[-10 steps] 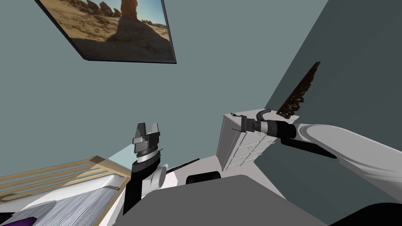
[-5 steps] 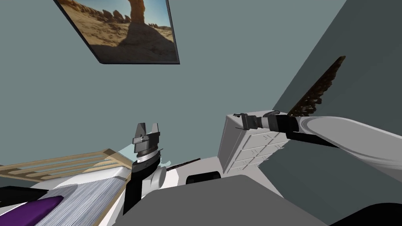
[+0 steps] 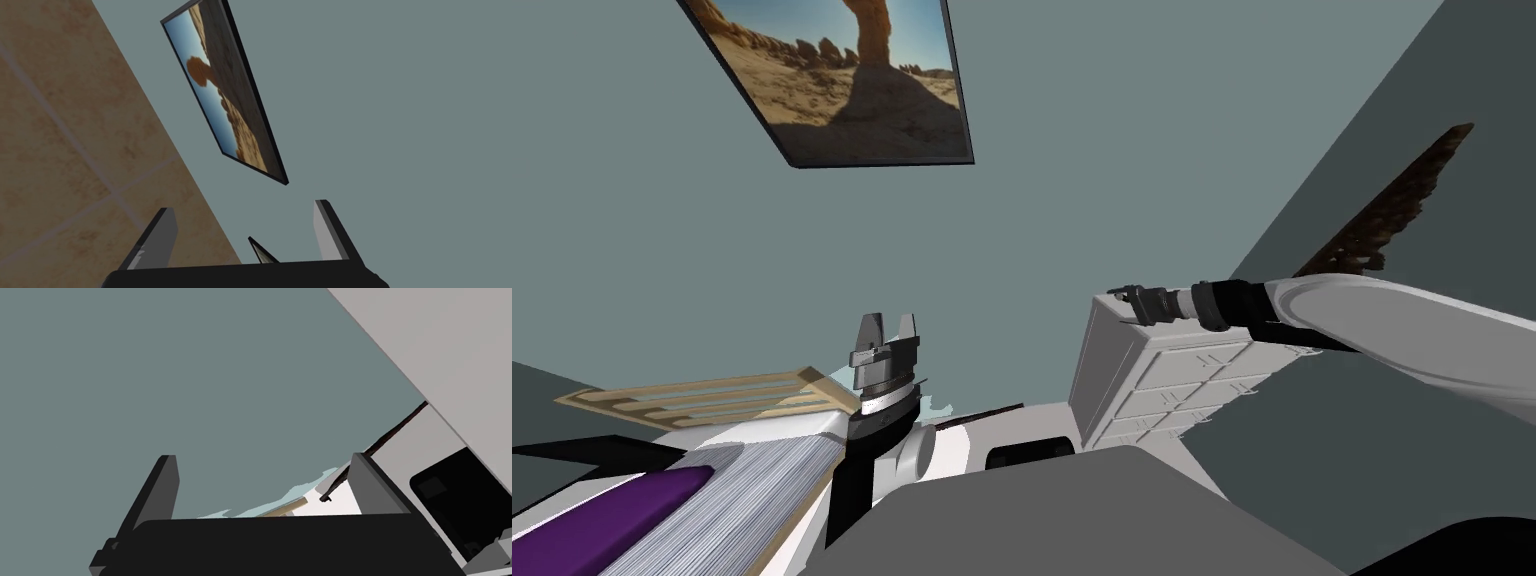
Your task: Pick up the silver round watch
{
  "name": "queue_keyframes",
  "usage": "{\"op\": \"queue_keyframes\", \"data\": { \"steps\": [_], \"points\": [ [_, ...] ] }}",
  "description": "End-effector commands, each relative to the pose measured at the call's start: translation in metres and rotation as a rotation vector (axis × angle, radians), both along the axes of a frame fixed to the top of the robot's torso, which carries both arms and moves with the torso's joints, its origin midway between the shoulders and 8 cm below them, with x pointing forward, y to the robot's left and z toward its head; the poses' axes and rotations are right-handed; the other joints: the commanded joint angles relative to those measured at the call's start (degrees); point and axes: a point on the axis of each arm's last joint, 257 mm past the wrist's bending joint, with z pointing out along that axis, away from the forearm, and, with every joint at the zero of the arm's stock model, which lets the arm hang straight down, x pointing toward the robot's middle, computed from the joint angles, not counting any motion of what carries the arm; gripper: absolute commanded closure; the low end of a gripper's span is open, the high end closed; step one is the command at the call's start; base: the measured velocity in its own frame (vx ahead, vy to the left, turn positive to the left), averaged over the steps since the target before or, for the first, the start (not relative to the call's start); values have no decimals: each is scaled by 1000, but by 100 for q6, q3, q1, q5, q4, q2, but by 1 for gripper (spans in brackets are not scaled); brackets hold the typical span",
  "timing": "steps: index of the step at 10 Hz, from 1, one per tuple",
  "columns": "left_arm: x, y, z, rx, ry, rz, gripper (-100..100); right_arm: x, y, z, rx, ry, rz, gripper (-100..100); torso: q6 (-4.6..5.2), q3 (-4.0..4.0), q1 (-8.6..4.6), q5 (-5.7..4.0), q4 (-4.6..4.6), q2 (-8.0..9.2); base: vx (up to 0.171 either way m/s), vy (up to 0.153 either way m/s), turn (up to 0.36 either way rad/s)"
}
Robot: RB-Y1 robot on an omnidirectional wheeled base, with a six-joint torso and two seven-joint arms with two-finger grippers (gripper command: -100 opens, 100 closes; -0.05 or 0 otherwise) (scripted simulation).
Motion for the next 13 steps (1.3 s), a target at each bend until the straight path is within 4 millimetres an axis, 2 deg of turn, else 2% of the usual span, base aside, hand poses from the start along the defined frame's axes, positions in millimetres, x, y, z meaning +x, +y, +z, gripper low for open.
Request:
{"op": "queue_keyframes", "data": {
  "steps": [1, 4, 8, 13],
  "points": [
    [0, 0, 0, 0, 0, 0, 0, 2, -9, 2, -112, 4, 5, -100, 0, 0, 0, 0, 0, 0, 17, -47, 107],
    [0, 0, 0, 0, 0, 0, 0, 4, -25, 3, -292, 23, 10, -100, 0, -2, -14, -4, -1, -4, 22, -75, 114],
    [0, 0, 0, 0, 0, 0, 0, -1, -54, -7, -559, 112, 16, -100, -1, -5, -30, -8, -2, -7, 29, -113, 128],
    [0, 0, 0, 0, 0, 0, 0, -12, -77, -22, -760, 234, 36, -100, 0, -5, -17, -6, -2, -8, 27, -95, 75]
  ]
}}
